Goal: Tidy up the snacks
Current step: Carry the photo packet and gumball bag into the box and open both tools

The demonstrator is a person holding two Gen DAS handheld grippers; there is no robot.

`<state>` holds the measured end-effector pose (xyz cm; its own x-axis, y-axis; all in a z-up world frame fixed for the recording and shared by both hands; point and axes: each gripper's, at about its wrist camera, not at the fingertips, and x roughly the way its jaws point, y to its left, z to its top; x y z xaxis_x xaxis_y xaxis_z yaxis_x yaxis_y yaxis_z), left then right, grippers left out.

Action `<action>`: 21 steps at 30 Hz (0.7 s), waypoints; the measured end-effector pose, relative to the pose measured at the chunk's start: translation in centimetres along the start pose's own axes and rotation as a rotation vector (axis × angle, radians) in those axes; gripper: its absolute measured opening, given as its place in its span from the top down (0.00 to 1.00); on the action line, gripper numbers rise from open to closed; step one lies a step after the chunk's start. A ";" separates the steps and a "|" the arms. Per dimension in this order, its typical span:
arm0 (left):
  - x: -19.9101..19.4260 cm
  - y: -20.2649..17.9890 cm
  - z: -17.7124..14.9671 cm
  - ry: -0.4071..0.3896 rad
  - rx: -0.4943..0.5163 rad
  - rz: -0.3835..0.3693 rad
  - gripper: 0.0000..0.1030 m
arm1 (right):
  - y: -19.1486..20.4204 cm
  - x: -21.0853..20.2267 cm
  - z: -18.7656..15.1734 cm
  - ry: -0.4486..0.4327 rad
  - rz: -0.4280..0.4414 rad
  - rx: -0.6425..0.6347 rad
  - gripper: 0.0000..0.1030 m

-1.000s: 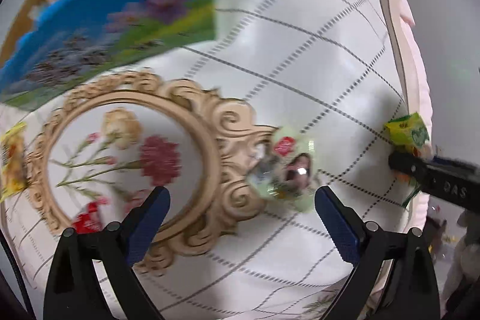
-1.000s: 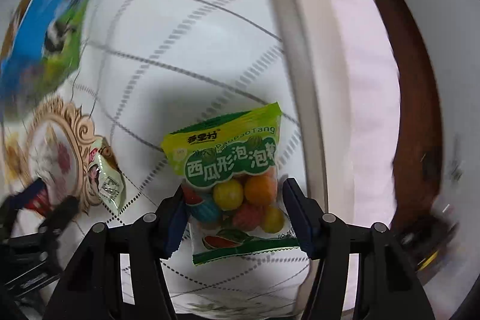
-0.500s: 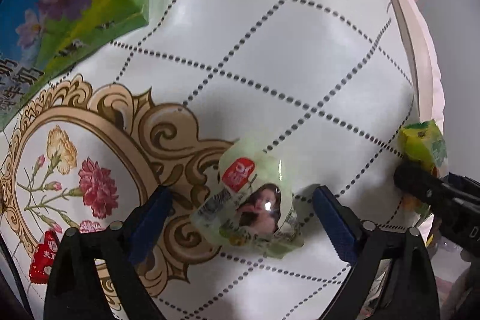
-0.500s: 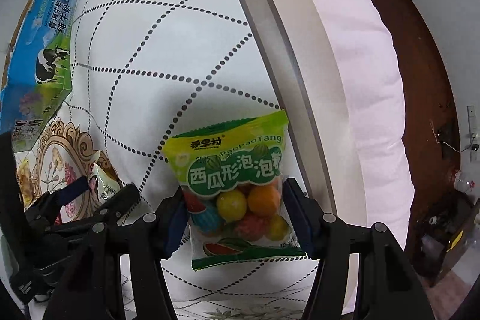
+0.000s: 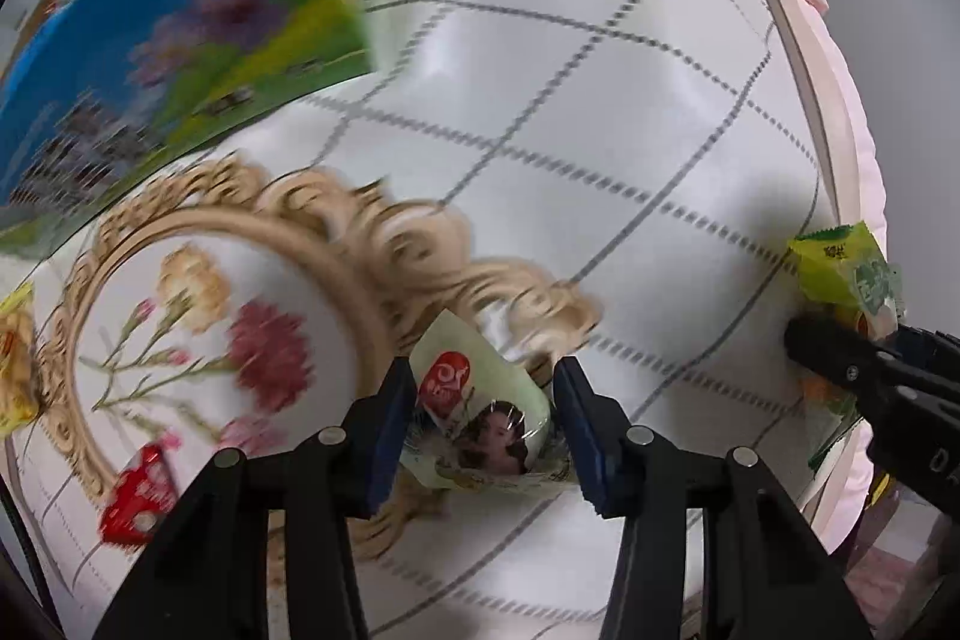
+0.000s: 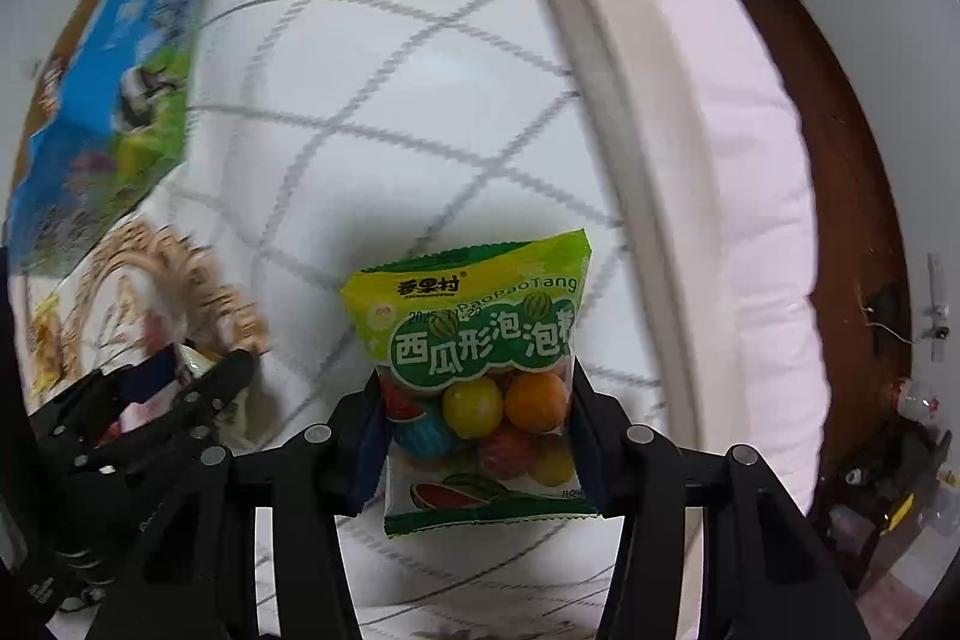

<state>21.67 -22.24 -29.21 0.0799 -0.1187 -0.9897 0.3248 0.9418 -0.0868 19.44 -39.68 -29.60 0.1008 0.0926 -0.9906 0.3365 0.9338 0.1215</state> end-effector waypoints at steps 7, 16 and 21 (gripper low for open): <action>-2.1 4.4 -2.1 -0.003 -0.043 0.058 0.59 | 7.8 1.3 -3.6 0.083 0.156 -0.092 0.48; -7.8 10.0 -1.8 -0.067 -0.166 0.003 0.59 | 14.1 -1.1 -3.7 0.061 0.245 -0.173 0.49; -14.2 12.6 0.3 -0.171 -0.215 -0.056 0.59 | 17.4 -5.3 -0.4 -0.016 0.301 -0.212 0.49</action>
<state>24.93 -8.82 -16.22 0.2311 -0.2065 -0.9508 0.1270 0.9753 -0.1810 24.40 -23.81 -22.25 0.1807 0.3702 -0.9112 0.0881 0.9167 0.3898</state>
